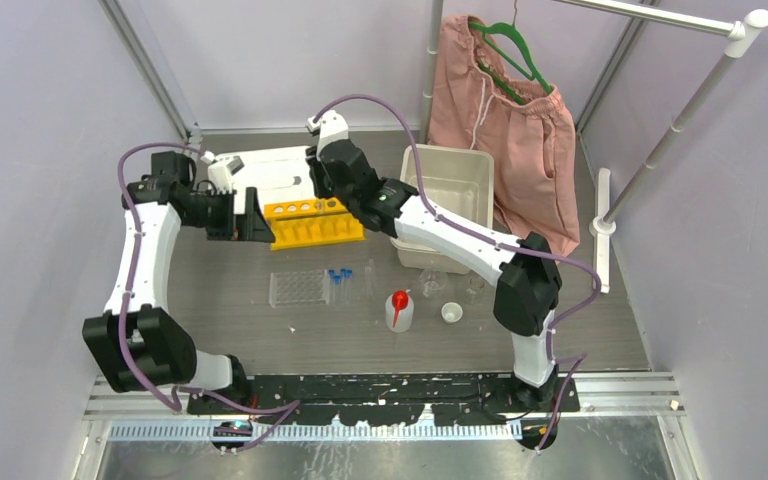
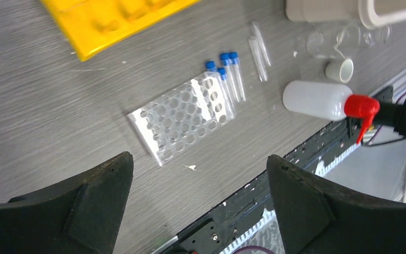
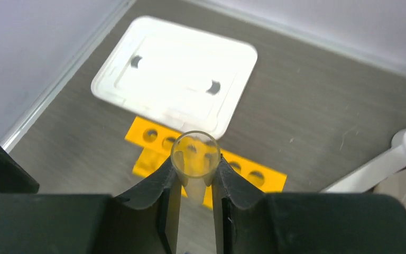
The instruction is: Organize the chemistry lab equipment
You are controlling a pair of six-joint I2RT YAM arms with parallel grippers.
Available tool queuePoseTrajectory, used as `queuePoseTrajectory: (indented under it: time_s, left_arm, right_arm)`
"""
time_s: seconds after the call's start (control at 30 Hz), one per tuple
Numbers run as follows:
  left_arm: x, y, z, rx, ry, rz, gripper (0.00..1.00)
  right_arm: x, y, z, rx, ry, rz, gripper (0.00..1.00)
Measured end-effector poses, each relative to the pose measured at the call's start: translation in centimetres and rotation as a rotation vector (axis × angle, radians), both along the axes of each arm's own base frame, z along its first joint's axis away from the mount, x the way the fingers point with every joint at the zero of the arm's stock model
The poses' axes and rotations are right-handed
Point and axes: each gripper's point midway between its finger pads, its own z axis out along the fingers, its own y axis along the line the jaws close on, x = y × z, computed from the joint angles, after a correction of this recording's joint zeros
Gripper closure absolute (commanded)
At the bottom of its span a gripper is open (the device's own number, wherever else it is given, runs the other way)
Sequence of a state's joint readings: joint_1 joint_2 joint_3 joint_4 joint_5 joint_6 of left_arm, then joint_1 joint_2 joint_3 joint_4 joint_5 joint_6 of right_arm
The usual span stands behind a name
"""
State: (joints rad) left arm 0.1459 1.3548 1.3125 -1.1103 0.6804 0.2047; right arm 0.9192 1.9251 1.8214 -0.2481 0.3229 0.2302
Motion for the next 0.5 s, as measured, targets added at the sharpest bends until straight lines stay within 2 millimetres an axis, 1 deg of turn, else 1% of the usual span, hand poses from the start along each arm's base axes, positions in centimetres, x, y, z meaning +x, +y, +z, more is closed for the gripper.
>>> queuePoseTrajectory:
  time_s: [0.07,0.17,0.27,0.33,0.5]
  left_arm:
    - [0.7,1.1,-0.6,-0.008,0.033,0.050,0.05]
    - [1.5,2.5,-1.1,-0.010,0.059,0.100,0.06]
    - [1.8,2.8,-1.3,-0.007,0.067,0.115,0.08]
    - [1.7,2.8,-1.3,-0.008,0.071,0.120,0.09]
    - [1.7,3.0,-1.4,0.000,0.075,0.126,0.10]
  right_arm:
    - [0.7,0.0,0.6,0.005,-0.075,-0.004,0.99]
    - [1.5,0.4,2.1,0.030,-0.171,-0.002,0.99]
    - [2.1,0.8,3.3,0.063,-0.251,0.002,0.99]
    - [2.3,0.9,3.4,0.071,-0.295,0.005,0.99]
    - [2.8,1.4,2.3,0.054,-0.331,0.011,0.99]
